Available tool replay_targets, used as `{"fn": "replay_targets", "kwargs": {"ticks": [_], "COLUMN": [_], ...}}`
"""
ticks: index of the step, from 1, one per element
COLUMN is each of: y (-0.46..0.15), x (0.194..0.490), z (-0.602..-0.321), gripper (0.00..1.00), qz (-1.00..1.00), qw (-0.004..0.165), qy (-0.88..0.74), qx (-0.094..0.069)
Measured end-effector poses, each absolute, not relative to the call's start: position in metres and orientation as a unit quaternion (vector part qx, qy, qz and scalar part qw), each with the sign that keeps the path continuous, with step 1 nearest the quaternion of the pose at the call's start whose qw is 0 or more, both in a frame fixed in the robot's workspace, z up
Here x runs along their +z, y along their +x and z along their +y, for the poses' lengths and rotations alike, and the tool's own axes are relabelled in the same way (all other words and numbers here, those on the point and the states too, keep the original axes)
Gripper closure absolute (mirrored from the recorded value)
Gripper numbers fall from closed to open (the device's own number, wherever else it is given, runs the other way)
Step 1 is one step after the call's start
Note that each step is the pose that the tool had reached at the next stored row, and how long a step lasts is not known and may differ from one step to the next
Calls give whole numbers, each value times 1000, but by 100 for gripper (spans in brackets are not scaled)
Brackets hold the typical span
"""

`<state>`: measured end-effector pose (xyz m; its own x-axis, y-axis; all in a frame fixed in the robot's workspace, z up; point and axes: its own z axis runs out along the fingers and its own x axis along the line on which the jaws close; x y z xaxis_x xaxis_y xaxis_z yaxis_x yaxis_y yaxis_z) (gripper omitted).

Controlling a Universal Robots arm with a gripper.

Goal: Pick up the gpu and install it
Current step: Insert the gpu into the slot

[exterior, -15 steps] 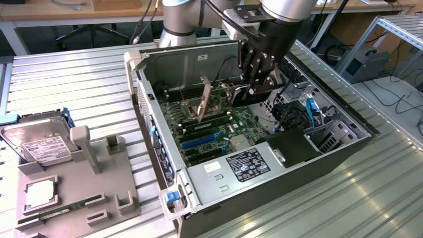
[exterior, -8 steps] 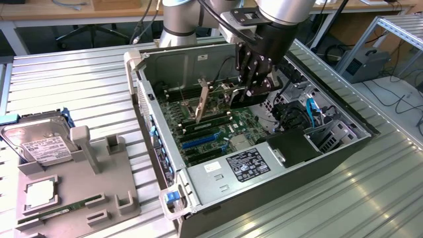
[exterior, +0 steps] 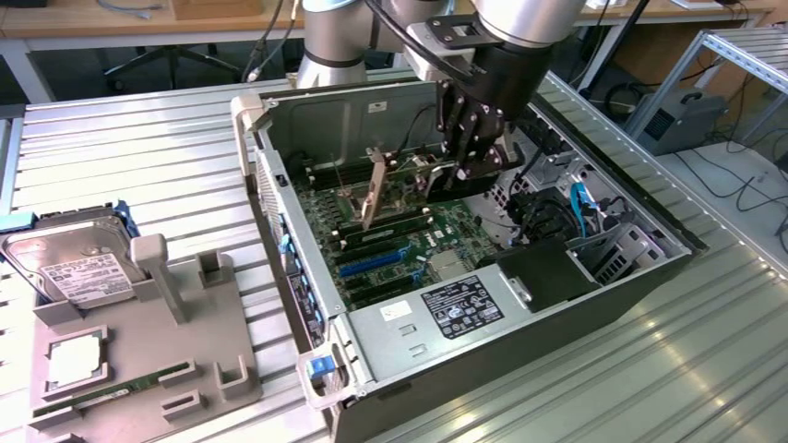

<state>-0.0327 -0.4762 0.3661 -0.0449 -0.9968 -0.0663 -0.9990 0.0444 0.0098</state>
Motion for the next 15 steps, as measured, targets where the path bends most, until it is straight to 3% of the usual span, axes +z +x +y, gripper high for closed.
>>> {"fn": "replay_targets", "kwargs": {"ticks": [15], "y": [-61], "x": [336], "z": [-476], "gripper": [73], "qz": [722], "qw": [22], "qy": [-691], "qx": [25]}}
